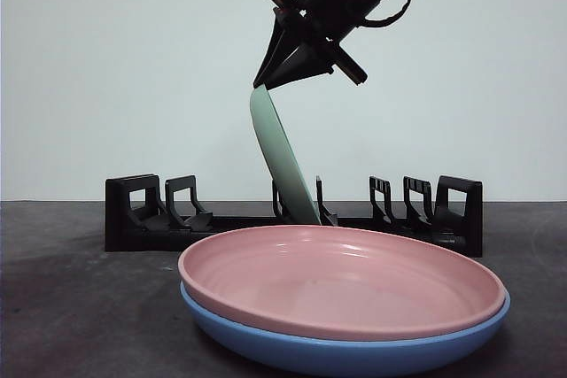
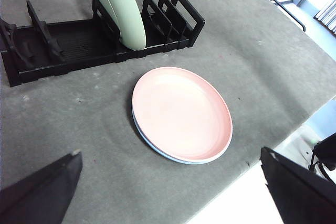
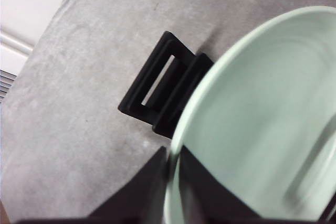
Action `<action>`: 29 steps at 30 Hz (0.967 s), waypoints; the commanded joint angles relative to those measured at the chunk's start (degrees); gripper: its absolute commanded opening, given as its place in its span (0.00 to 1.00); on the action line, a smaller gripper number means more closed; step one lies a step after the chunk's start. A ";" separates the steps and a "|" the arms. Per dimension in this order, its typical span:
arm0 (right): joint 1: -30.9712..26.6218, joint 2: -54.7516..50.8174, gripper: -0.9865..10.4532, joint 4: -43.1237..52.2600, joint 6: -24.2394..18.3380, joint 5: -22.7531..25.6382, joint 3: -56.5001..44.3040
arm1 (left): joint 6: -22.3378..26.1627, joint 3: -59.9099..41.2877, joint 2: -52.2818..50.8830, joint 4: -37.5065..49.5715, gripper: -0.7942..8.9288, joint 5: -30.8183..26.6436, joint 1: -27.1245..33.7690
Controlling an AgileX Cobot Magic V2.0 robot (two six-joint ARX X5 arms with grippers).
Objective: Place the plate
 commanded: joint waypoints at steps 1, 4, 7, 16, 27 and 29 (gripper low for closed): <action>0.37 1.55 0.09 0.17 0.98 0.94 1.20 | 0.20 0.87 0.04 0.50 0.63 -0.11 -0.26; 0.50 1.55 0.09 0.26 1.55 1.01 1.20 | 0.68 0.87 0.04 0.48 0.63 -0.11 -0.26; 0.59 1.40 0.09 0.26 2.49 0.90 1.27 | 0.92 0.87 0.04 0.48 0.63 -0.11 -0.26; 0.46 -5.05 0.09 -1.42 2.95 -1.60 2.29 | 1.55 0.87 0.04 0.44 0.63 -0.11 -0.26; 1.18 -20.35 0.09 -12.11 -1.27 -4.92 2.29 | 3.08 0.87 0.04 0.42 0.63 -0.11 -0.26; 1.81 -22.93 0.09 -15.61 -2.75 -4.96 2.29 | 3.10 0.87 0.04 0.46 0.63 -0.11 -0.26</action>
